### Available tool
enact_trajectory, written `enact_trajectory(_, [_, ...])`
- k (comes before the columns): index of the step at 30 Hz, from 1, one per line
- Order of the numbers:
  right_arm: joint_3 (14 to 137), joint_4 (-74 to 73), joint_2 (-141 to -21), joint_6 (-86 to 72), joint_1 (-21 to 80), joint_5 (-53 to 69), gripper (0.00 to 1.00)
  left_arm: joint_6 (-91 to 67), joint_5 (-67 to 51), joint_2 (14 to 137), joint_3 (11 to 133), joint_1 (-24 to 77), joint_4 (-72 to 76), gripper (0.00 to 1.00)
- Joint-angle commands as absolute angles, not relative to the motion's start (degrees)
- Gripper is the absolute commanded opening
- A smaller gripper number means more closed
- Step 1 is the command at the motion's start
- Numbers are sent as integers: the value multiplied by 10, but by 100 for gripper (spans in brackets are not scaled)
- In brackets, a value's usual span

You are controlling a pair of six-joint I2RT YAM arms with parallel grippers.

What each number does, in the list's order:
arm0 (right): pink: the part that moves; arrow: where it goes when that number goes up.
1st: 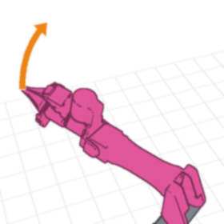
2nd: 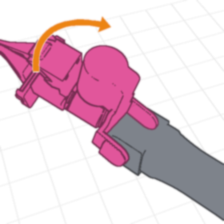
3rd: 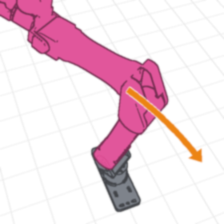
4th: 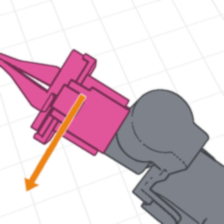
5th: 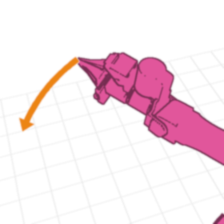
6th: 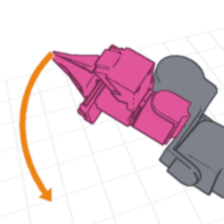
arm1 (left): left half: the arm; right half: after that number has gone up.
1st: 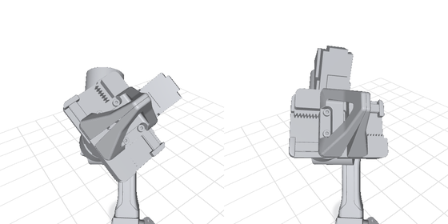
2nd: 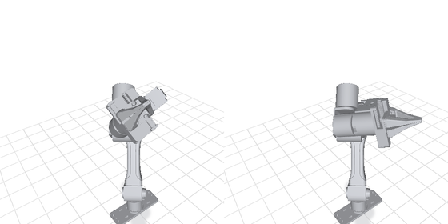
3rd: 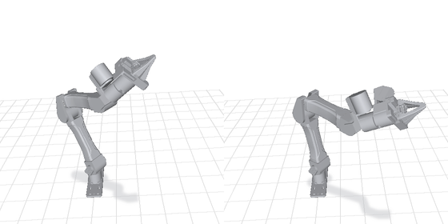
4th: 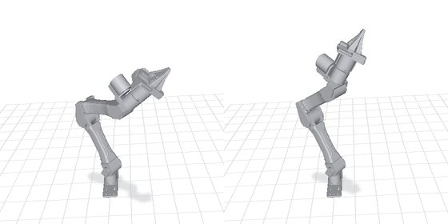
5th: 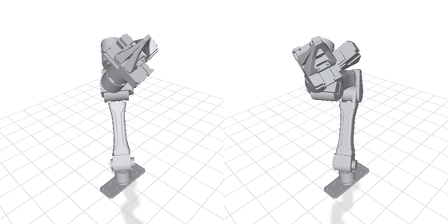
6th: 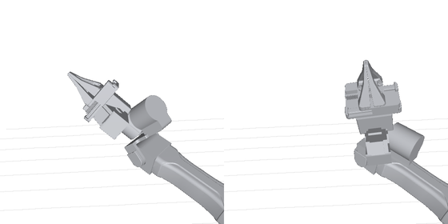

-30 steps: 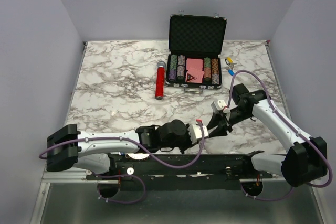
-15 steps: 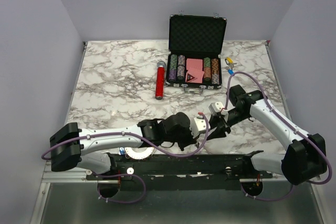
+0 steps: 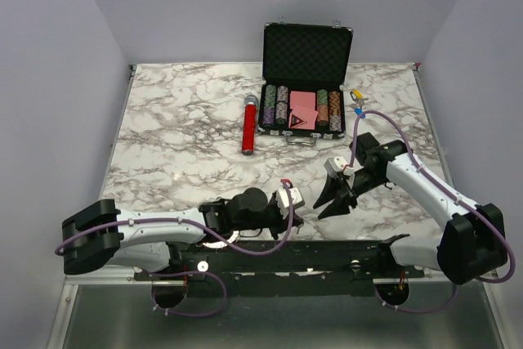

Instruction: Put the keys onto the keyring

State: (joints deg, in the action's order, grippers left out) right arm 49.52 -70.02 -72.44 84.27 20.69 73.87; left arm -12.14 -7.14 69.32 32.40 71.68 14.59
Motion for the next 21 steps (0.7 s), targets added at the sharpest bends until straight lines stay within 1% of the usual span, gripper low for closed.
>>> enact_trajectory(1, [508, -698, -733, 835, 210, 777, 42, -148, -38, 666, 270, 715, 342, 0])
enact_trajectory(5, [506, -696, -737, 831, 211, 786, 40, -148, -21, 664, 241, 716, 419, 0])
enact_trajectory(9, [504, -686, -739, 817, 211, 791, 38, -143, -15, 670, 231, 715, 460, 0])
enact_trajectory(21, [517, -672, -739, 786, 211, 805, 33, -150, -24, 686, 232, 715, 483, 0])
